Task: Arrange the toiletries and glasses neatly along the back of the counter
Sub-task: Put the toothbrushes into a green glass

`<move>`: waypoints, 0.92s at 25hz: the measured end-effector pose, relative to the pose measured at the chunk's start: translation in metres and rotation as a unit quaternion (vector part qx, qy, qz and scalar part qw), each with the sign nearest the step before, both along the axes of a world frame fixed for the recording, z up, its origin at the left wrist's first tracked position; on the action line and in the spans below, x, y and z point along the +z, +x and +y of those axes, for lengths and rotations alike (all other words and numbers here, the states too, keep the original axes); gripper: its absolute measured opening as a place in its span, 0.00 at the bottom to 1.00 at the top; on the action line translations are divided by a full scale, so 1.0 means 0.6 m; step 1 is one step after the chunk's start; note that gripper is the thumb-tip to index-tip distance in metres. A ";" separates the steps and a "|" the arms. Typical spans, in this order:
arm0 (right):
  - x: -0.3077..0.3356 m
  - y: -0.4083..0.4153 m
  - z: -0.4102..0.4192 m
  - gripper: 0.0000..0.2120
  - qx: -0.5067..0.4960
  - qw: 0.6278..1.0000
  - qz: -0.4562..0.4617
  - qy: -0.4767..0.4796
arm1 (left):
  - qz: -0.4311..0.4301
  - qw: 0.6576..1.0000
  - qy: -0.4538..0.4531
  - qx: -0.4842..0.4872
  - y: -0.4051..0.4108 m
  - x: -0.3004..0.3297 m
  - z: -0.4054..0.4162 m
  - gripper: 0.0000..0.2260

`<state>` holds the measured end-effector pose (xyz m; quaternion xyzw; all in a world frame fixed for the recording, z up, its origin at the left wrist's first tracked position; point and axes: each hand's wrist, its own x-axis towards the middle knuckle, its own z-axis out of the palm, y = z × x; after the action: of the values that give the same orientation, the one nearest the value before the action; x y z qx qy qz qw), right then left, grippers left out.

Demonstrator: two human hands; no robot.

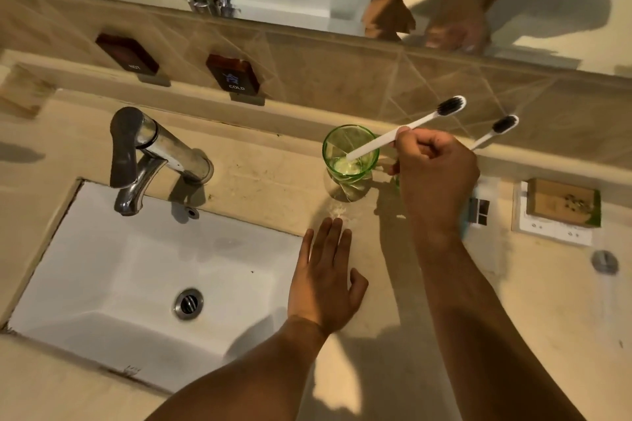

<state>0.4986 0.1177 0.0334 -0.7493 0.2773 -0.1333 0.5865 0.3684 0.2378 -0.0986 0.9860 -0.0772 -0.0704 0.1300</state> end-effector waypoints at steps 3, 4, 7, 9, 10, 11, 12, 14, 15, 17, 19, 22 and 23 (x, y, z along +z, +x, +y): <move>-0.024 0.014 0.005 0.06 0.049 0.998 0.021 -0.045 | -0.007 1.000 -0.012 0.000 -0.001 -0.004 0.002 0.28; -0.028 0.014 0.006 0.06 0.071 0.995 0.023 -0.064 | -0.009 1.000 -0.017 -0.001 -0.001 -0.005 0.003 0.28; -0.035 0.020 0.009 0.06 0.119 0.988 0.018 -0.096 | -0.003 1.000 -0.017 0.008 -0.001 -0.006 0.002 0.28; -0.036 0.025 0.011 0.08 0.143 0.982 0.028 -0.120 | 0.011 1.000 -0.014 0.016 0.000 -0.006 0.001 0.28; -0.036 0.028 0.011 0.08 0.151 0.980 0.037 -0.126 | 0.015 1.000 -0.014 0.017 0.000 -0.007 0.001 0.28; -0.036 0.031 0.011 0.08 0.154 0.979 0.046 -0.125 | 0.018 1.000 -0.014 0.017 0.000 -0.007 0.000 0.28; -0.036 0.034 0.011 0.08 0.153 0.979 0.053 -0.123 | 0.020 1.000 -0.012 0.017 0.000 -0.008 0.000 0.28; -0.034 0.040 0.007 0.09 0.147 0.979 0.068 -0.121 | 0.023 0.999 -0.012 0.021 0.000 -0.006 0.000 0.29; -0.035 0.043 0.005 0.10 0.145 0.979 0.074 -0.121 | 0.023 0.999 -0.015 0.022 0.000 -0.006 0.000 0.29; -0.036 0.047 0.001 0.10 0.147 0.979 0.076 -0.122 | 0.020 0.999 -0.025 0.019 0.000 -0.005 0.001 0.28; -0.036 0.048 0.001 0.10 0.150 0.978 0.079 -0.123 | 0.010 0.999 -0.035 0.017 0.000 -0.005 0.001 0.28; -0.037 0.048 0.003 0.10 0.143 0.977 0.083 -0.136 | 0.006 0.999 -0.040 0.019 -0.001 -0.005 0.001 0.28; -0.038 0.049 0.002 0.10 0.138 0.977 0.083 -0.140 | 0.005 0.999 -0.037 0.021 -0.001 -0.004 0.001 0.28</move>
<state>0.5278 0.1191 0.0105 -0.8632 0.1979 -0.0262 0.4638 0.3680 0.2382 -0.1012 0.9815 -0.0588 -0.0695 0.1685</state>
